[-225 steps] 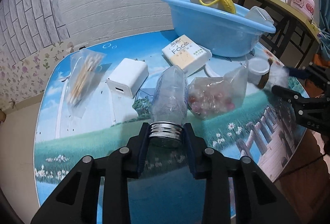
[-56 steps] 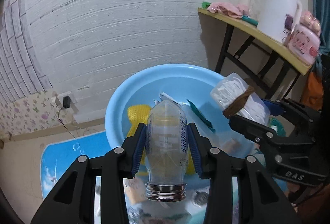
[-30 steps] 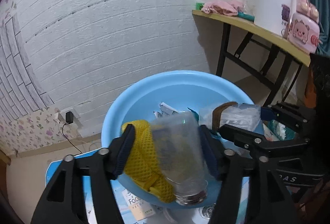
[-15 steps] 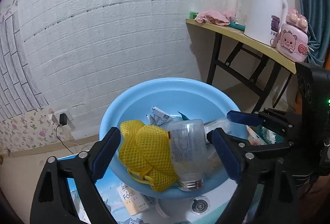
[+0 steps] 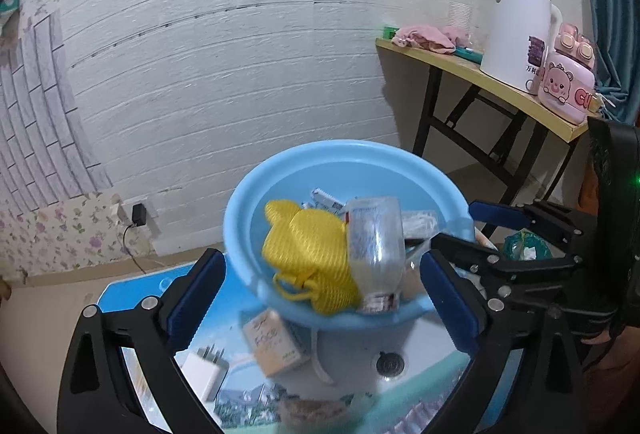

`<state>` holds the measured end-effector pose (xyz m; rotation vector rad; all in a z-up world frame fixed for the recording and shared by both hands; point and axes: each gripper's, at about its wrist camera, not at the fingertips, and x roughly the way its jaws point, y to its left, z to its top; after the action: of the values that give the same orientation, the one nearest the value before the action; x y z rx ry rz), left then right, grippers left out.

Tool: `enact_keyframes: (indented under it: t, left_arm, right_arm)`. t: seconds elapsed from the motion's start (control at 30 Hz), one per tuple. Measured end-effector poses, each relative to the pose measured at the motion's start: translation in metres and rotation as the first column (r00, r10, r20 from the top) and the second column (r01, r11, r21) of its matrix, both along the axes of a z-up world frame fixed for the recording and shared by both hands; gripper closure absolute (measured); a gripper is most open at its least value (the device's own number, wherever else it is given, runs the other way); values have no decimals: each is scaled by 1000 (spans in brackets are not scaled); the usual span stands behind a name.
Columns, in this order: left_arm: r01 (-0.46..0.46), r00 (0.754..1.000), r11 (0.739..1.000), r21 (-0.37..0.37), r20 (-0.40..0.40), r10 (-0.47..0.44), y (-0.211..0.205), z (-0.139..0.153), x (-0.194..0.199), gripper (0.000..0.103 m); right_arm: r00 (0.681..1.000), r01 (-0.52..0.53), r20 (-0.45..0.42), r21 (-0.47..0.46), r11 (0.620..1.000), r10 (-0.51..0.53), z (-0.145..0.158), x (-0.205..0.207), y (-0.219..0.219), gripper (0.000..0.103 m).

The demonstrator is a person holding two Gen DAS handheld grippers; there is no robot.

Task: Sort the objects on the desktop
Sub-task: 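Withdraw both grippers from the basin, then move the left gripper to the bag of wooden sticks while the right gripper nears the black puck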

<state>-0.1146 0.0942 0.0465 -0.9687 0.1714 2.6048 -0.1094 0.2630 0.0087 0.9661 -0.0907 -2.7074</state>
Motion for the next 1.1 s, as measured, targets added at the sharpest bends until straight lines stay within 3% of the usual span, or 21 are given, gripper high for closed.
enact_keyframes:
  t: [0.3, 0.47, 0.6, 0.7, 0.8, 0.93, 1.1]
  left_arm:
    - [-44, 999, 999, 4, 1, 44, -25, 1, 31, 3]
    - [-71, 997, 997, 5, -8, 71, -40, 2, 48, 3]
    - [-100, 995, 995, 12, -4, 100, -56, -2, 62, 0]
    - [-119, 993, 993, 18, 6, 118, -68, -6, 70, 0]
    - [-138, 990, 990, 22, 13, 138, -79, -10, 78, 0]
    - [-158, 987, 987, 17, 22, 157, -92, -16, 88, 0]
    - [-181, 982, 983, 10, 47, 181, -106, -30, 99, 0]
  right_arm:
    - [998, 12, -61, 38, 999, -10, 16, 33, -15, 39]
    - [997, 3, -77, 9, 1000, -3, 19, 50, -20, 21]
    - [994, 15, -113, 24, 1000, -12, 22, 66, -28, 0]
    - [992, -7, -126, -12, 1000, 6, 22, 74, -33, 0]
    - [996, -78, -56, -58, 995, 74, 16, 77, -41, 0]
    - [997, -67, -24, 5, 998, 67, 6, 85, -55, 0]
    - [998, -56, 37, -14, 998, 57, -10, 87, -53, 0]
